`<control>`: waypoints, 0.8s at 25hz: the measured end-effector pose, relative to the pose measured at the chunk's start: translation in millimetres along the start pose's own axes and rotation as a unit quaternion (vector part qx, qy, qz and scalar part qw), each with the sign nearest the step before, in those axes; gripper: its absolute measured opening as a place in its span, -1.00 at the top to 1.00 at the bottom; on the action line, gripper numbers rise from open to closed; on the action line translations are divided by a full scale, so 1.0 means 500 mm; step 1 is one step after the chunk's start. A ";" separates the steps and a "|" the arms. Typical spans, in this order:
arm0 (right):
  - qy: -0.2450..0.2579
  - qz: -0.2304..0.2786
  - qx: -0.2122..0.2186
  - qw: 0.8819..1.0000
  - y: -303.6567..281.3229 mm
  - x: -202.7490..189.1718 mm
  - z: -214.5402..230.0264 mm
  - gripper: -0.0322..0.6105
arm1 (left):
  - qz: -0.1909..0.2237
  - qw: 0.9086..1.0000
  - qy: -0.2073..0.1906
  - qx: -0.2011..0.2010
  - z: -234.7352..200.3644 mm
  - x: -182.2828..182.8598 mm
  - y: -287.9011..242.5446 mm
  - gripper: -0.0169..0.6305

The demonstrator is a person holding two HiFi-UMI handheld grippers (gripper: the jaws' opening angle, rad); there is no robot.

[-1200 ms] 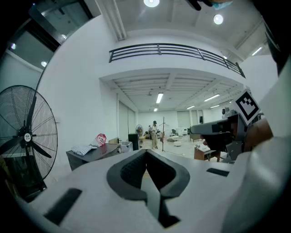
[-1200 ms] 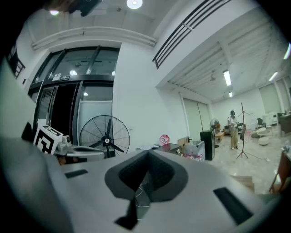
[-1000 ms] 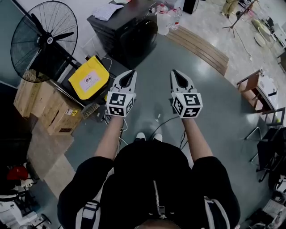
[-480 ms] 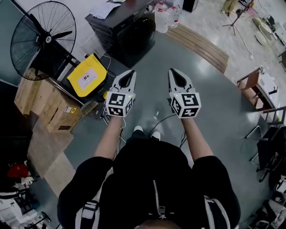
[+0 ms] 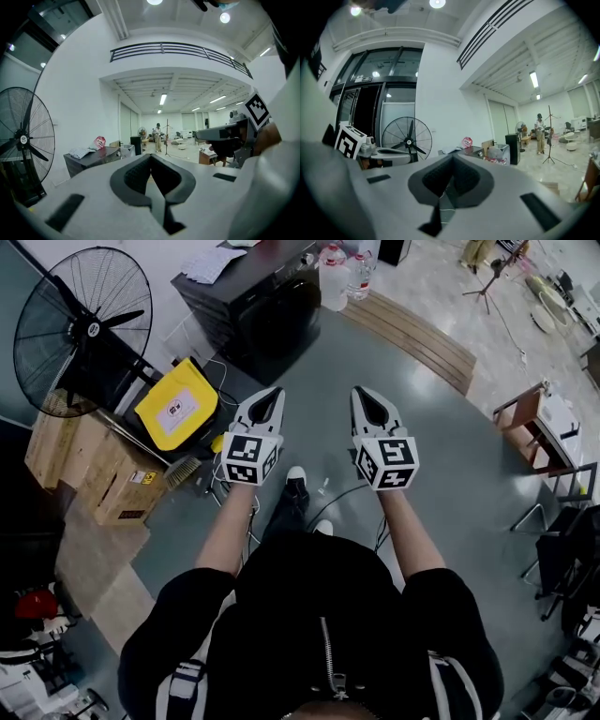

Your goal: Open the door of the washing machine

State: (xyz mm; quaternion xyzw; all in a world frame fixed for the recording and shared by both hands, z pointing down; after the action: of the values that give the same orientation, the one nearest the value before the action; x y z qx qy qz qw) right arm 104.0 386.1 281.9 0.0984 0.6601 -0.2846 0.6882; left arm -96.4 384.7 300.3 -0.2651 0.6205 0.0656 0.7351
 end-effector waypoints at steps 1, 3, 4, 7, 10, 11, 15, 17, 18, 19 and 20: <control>0.001 -0.002 0.001 1.000 -0.013 0.001 0.002 0.89 | 0.000 1.000 0.000 -0.002 -0.008 0.001 -0.013 0.94; 0.003 -0.006 0.000 1.000 -0.044 0.003 0.008 0.89 | 0.002 1.000 0.000 -0.008 -0.027 0.004 -0.045 0.94; 0.004 -0.008 -0.001 1.000 -0.063 0.004 0.012 0.89 | 0.002 1.000 0.000 -0.010 -0.038 0.006 -0.063 0.94; 0.004 -0.014 -0.005 1.000 -0.136 0.017 0.033 0.89 | 0.002 1.000 0.000 -0.019 -0.085 0.013 -0.127 0.94; -0.001 -0.020 -0.009 1.000 -0.219 0.041 0.055 0.89 | -0.002 1.000 0.002 -0.026 -0.143 0.024 -0.195 0.94; -0.001 -0.021 -0.010 1.000 -0.246 0.050 0.062 0.89 | -0.002 1.000 0.002 -0.028 -0.163 0.028 -0.215 0.94; -0.004 -0.024 -0.016 1.000 -0.358 0.083 0.073 0.89 | -0.006 0.999 -0.004 -0.037 -0.252 0.035 -0.290 0.94; -0.003 -0.023 -0.018 1.000 -0.409 0.096 0.073 0.89 | -0.007 0.999 -0.008 -0.041 -0.296 0.039 -0.324 0.94; -0.003 -0.024 -0.019 1.000 -0.431 0.100 0.074 0.89 | -0.007 0.999 -0.009 -0.044 -0.314 0.041 -0.339 0.94; -0.004 -0.024 -0.021 0.999 -0.451 0.103 0.075 0.89 | -0.007 0.999 -0.010 -0.047 -0.330 0.044 -0.352 0.94; -0.005 -0.025 -0.023 0.999 -0.469 0.106 0.076 0.89 | -0.007 0.999 -0.010 -0.049 -0.344 0.046 -0.365 0.94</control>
State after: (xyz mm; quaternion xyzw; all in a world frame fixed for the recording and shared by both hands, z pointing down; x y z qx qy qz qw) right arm 12.4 160.8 291.2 0.0652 0.6651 -0.2869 0.6863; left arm -164.8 143.0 319.6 -0.3044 0.6072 0.0940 0.7279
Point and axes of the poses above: the fingertips, and each gripper's own axes: y backward along the fingers, z to its right, x out of its top, the point moved 5 cm from there along y, backward along the fingers, and after that the axes turned 10 degrees about -z, right-handed, at the moved point
